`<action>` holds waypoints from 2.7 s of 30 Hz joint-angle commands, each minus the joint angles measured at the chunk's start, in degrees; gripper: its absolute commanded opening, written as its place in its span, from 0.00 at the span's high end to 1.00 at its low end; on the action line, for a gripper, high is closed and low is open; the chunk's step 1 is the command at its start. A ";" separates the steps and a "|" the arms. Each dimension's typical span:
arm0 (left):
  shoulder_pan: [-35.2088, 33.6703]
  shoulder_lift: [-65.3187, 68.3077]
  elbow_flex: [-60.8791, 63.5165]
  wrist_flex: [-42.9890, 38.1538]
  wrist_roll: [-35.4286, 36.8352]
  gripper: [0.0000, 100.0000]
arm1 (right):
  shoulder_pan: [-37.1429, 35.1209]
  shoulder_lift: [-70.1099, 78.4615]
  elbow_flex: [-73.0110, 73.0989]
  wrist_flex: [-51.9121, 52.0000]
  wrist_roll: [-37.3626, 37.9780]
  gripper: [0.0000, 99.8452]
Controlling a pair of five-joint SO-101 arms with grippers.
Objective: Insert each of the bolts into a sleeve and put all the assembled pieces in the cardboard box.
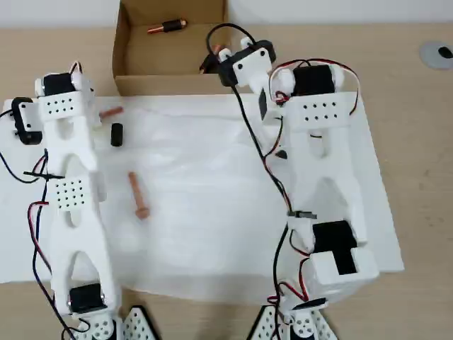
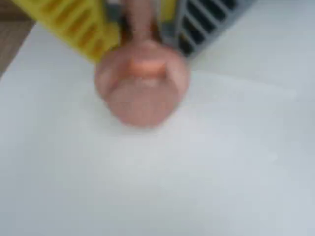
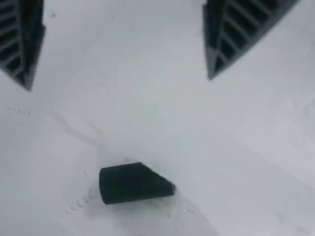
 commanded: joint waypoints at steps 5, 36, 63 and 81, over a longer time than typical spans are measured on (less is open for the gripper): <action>0.62 2.07 -0.97 -1.58 0.00 0.99 | 0.84 -0.66 -2.86 0.44 -0.18 0.73; 6.24 -74.77 50.55 8.97 -70.95 1.00 | 1.01 -15.16 8.84 0.79 -1.76 0.73; 9.23 -129.54 133.10 -36.22 -106.46 0.99 | 6.11 -3.56 6.64 -14.33 -35.96 0.73; 9.32 -150.37 147.96 -44.92 -101.63 0.99 | 2.15 6.99 11.21 -23.91 -46.33 0.73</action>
